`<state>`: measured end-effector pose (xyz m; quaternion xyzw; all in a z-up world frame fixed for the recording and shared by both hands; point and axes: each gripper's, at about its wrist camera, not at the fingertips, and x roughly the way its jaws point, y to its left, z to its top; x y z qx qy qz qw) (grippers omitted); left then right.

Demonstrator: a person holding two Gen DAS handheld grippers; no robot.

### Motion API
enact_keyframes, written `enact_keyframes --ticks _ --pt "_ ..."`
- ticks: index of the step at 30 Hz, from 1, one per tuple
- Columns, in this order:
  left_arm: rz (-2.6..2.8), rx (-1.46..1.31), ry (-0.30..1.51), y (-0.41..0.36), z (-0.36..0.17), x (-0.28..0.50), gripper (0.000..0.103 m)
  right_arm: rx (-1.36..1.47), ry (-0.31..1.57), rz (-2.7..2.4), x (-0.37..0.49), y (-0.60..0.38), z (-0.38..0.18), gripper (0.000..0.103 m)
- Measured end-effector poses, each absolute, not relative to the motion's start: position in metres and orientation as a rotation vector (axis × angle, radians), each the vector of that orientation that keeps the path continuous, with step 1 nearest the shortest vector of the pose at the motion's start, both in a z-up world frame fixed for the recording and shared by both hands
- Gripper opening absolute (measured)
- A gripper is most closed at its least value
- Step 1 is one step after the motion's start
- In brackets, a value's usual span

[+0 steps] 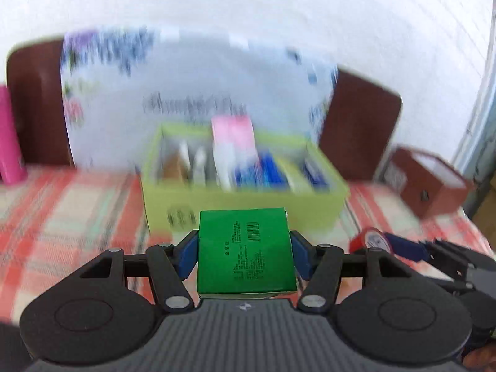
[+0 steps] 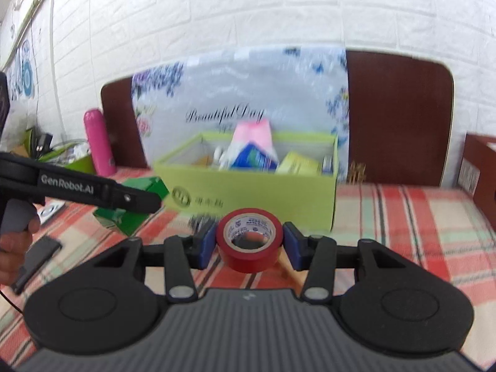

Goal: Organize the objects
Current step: 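Lower the green box and red tape into the storage box, open both grippers, then withdraw both grippers from the storage box toward the steel wool and black tape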

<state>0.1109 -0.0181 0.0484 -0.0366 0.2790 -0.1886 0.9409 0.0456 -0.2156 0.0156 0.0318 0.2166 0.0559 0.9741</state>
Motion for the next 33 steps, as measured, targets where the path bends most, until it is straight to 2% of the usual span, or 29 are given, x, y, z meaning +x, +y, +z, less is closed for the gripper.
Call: enact_keyframes --ticks 5,11,13,14,15,16,17,18,20,26,33 --pt "-0.327 -0.1 0.481 -0.02 0.077 0.155 0.064 0.028 0.334 0.068 0.085 -0.221 0.04 0.046" --pt "-0.251 -0.154 0.521 -0.024 0.062 0.223 0.064 0.043 0.321 -0.017 0.153 -0.23 0.036 0.046" --pt "-0.233 -0.142 0.51 -0.028 0.047 0.236 0.075 0.063 0.324 -0.035 0.175 -0.233 0.026 0.047" --pt "-0.217 -0.106 0.525 -0.031 0.039 0.241 0.082 0.074 0.343 -0.032 0.183 -0.235 0.021 0.06" --pt "-0.187 -0.06 0.556 -0.035 0.031 0.243 0.083 0.079 0.375 -0.046 0.187 -0.236 0.015 0.07" --pt "-0.168 -0.02 0.586 -0.037 0.025 0.242 0.082 0.079 0.388 -0.059 0.185 -0.236 0.011 0.072" --pt "-0.166 -0.001 0.598 -0.038 0.02 0.238 0.082 0.075 0.377 -0.054 0.179 -0.237 0.008 0.077" --pt "-0.169 -0.003 0.598 -0.037 0.017 0.232 0.083 0.063 0.357 -0.048 0.169 -0.237 0.005 0.087" --pt "-0.178 -0.04 0.582 -0.035 0.016 0.218 0.083 0.04 0.339 -0.072 0.156 -0.236 0.003 0.096" --pt "-0.117 -0.041 0.62 -0.04 0.027 0.181 0.083 0.155 0.373 -0.064 0.124 -0.241 0.008 0.103" --pt "-0.114 -0.078 0.599 -0.039 0.031 0.139 0.083 0.171 0.404 -0.058 0.085 -0.24 0.018 0.103"
